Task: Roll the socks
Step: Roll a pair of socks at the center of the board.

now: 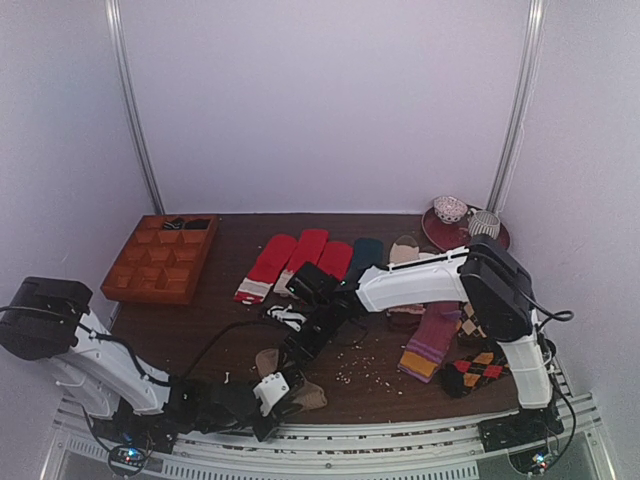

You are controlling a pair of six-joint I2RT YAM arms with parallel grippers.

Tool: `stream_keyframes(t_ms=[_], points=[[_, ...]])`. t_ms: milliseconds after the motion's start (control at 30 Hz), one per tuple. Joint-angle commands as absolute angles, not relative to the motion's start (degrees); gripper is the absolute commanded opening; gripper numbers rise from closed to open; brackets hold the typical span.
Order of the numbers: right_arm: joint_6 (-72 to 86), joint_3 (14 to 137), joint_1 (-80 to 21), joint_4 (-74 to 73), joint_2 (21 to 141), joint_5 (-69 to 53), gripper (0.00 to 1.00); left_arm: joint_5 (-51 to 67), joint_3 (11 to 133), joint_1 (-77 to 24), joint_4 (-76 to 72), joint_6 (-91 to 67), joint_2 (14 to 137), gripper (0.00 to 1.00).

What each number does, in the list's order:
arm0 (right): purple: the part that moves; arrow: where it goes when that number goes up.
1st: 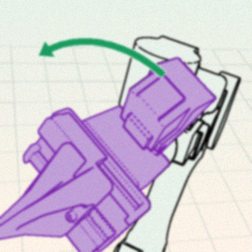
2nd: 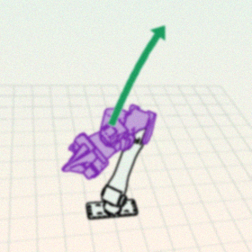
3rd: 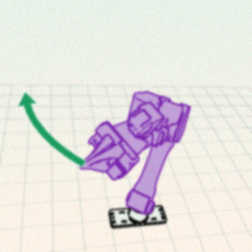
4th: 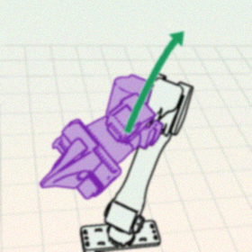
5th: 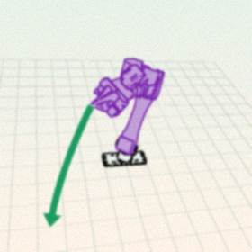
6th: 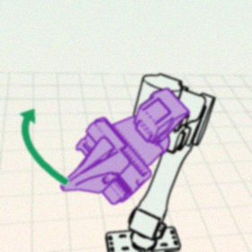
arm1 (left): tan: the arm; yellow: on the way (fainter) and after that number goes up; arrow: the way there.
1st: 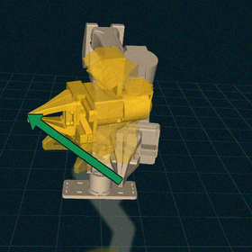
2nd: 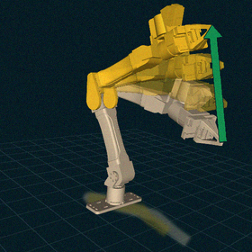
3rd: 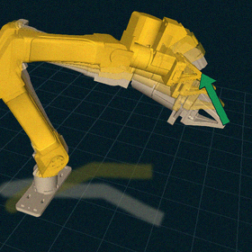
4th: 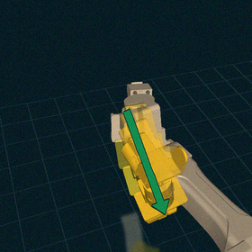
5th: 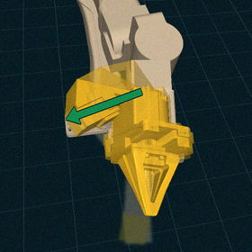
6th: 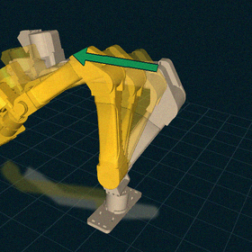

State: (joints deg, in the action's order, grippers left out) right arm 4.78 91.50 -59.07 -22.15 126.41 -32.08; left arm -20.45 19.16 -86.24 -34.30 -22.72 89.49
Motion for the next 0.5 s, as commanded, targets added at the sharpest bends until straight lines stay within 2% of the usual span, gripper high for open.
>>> stream_keyframes(t_ms=[0,100,133,233,333,467], points=[[6.63,91.7,-60.81,-20.94,128.56,-24.48,0.56,-15.91,17.18,-86.44,-25.73,-23.82,92.15,0.0],[6.95,92.31,-61.89,-20.67,129.71,-22.67,0.55,-15.57,17.32,-86.4,-25.82,-23.73,92.52,0.0],[6.98,92.37,-62.38,-20.51,129.92,-22.21,0.51,-15.56,17.44,-86.43,-25.67,-23.67,92.65,0.0],[7.51,90.92,-63.24,-20.04,129.75,-18.49,0.33,-15.89,17.66,-86.42,-25.03,-23.8,92.75,0.0],[9.37,87.82,-63.06,-19.34,128.43,-10.39,0.01,-16.9,17.73,-86.46,-24.09,-23.91,91.98,0.0],[12.16,81.26,-61.09,-17.26,124.51,-0.57,0.0,-18.12,18.21,-86.4,-21.97,-23.8,89.93,0.0]])
